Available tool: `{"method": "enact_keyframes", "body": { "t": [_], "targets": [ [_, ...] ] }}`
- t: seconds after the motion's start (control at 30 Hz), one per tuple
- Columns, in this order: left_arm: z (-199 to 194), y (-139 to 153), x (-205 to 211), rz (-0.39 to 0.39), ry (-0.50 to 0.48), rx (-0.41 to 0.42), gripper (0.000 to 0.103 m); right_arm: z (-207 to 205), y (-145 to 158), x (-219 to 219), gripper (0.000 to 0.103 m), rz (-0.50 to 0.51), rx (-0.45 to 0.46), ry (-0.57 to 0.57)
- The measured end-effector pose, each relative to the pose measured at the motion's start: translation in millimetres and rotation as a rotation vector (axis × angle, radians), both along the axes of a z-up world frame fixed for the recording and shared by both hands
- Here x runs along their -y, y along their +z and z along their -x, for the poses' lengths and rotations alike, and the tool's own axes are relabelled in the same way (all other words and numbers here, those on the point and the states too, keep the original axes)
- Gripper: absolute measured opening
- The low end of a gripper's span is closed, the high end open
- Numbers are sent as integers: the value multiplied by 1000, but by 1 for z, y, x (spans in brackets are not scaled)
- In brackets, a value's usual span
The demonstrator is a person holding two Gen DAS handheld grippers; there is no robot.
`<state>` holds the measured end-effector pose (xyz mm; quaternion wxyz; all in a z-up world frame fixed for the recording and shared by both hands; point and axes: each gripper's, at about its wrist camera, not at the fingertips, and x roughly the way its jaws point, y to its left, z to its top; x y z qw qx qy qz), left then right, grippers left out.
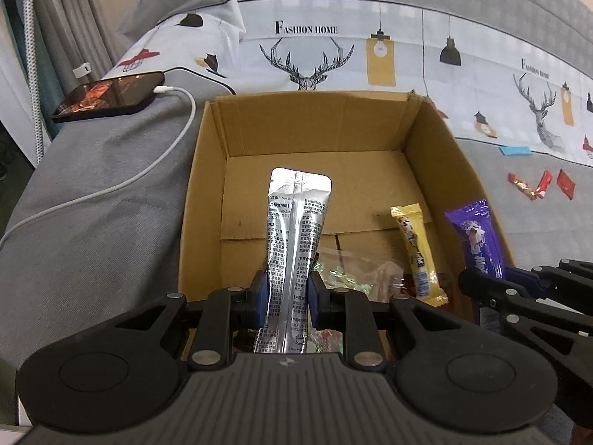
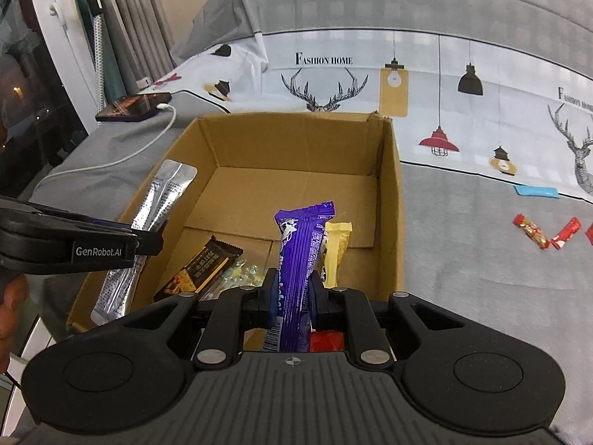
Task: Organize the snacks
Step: 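Open both tools to drop the sachet and chocolate bar into the box, then move both tools back toward the red snacks on the bed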
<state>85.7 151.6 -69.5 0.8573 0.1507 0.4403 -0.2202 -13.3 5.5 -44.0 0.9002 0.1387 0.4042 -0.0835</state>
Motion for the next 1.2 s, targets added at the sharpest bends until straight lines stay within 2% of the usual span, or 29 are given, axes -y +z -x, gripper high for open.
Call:
{"method": "enact_keyframes", "body": {
  "t": [0.37,0.43,0.47,0.5,0.53,0.57,0.6,0.7,0.8,1.0,1.13,1.2],
  "targets": [
    [-26,-28,12,-53,3,-26,25,-24,-26,8,18,-3,-44,1],
    [-29,-32,13,-59,-1,-31,33,-26,-29,9,18,-7,-50,1],
    [-30,-34,14,-61,-7,-28,57,-27,-31,9,20,-9,-53,3],
    [-31,-35,14,-67,-6,-21,90,-28,-32,10,24,-10,-55,5],
    [-31,-34,13,-76,8,-3,100,-30,-33,10,30,-12,-59,10],
    [-29,-30,10,-67,22,27,103,-31,-33,10,51,-10,-60,9],
    [-28,-27,7,-56,26,50,103,-31,-32,10,64,-4,-57,2],
    [-23,-21,2,-57,19,43,102,-27,-22,9,76,23,-25,-1],
    [-13,-16,-7,-46,35,23,102,-19,-15,6,82,35,-21,-6],
    [31,0,-26,-37,75,20,102,14,1,-10,94,-13,-36,-24],
    [66,8,-39,-26,113,47,102,41,15,-25,97,-31,-38,-23],
    [81,14,-45,-17,116,68,102,55,23,-34,98,-9,-26,-15]
  ]
}}
